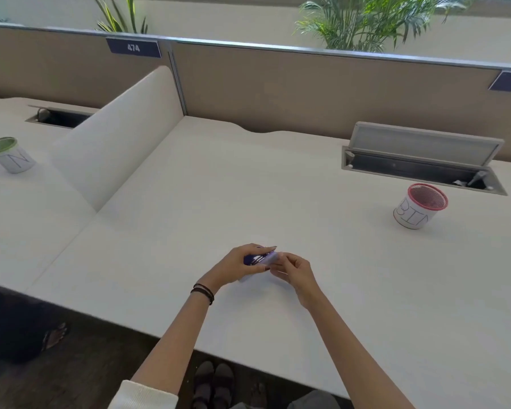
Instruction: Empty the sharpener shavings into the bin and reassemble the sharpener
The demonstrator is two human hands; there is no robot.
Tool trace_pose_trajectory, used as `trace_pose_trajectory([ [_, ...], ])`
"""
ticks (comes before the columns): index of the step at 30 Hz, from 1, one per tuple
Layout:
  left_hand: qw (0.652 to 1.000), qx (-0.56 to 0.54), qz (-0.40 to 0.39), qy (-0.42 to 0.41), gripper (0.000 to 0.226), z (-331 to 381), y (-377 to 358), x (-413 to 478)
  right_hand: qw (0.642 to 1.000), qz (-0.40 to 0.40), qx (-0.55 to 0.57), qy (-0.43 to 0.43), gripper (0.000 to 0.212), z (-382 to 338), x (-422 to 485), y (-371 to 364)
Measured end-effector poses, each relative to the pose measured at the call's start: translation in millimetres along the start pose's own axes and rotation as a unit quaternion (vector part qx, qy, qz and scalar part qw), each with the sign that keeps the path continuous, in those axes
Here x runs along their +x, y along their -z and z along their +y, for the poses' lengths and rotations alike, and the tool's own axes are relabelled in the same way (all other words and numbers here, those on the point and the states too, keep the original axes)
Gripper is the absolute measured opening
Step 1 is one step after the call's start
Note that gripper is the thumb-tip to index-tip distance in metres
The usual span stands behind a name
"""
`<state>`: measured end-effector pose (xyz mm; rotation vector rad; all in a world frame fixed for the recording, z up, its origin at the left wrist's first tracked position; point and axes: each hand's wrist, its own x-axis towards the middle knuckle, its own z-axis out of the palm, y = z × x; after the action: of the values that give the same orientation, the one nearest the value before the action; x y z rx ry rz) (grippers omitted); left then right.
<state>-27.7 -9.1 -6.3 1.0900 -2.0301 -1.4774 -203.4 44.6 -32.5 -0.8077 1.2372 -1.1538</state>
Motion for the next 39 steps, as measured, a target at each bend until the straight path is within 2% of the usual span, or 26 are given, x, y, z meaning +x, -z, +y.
trace_pose_trajectory([
  [5, 0.987, 0.145, -0.029, -0.064, 0.049, -10, 1, -15, 0.998, -0.052, -0.021, -0.008, 0.026, 4, -3, -4],
  [8, 0.983, 0.178, -0.026, -0.043, 0.080, -19, -2, -26, 0.998, -0.059, -0.035, -0.007, 0.023, 7, -6, -5],
  [10, 0.979, 0.198, -0.022, -0.036, 0.093, -25, -7, -33, 0.997, -0.060, -0.045, -0.014, 0.022, 12, -9, -6],
  [12, 0.972, 0.228, -0.015, -0.056, 0.086, -31, -14, -39, 0.996, -0.062, -0.064, -0.017, 0.023, 16, -11, -6],
  [15, 0.945, 0.314, -0.008, -0.093, 0.062, -38, -18, -41, 0.994, -0.048, -0.098, 0.003, 0.034, 21, -16, -8],
  [21, 0.942, 0.323, -0.001, -0.095, 0.054, -43, -21, -43, 0.971, 0.011, -0.230, 0.056, 0.025, 30, -16, -11],
  [26, 0.945, 0.315, 0.010, -0.092, 0.055, -44, -23, -49, 0.955, 0.032, -0.283, 0.081, 0.023, 29, -15, -12],
  [32, 0.948, 0.310, -0.013, -0.065, 0.050, -43, -22, -50, 0.943, 0.019, -0.325, 0.073, 0.019, 23, -10, 0],
  [38, 0.951, 0.285, -0.121, 0.013, 0.067, -10, -13, -36, 0.936, 0.067, -0.338, 0.071, 0.025, 6, 4, 33],
  [39, 0.949, 0.294, -0.116, 0.006, 0.069, -2, -14, -30, 0.933, 0.082, -0.340, 0.080, 0.029, 2, 8, 40],
])
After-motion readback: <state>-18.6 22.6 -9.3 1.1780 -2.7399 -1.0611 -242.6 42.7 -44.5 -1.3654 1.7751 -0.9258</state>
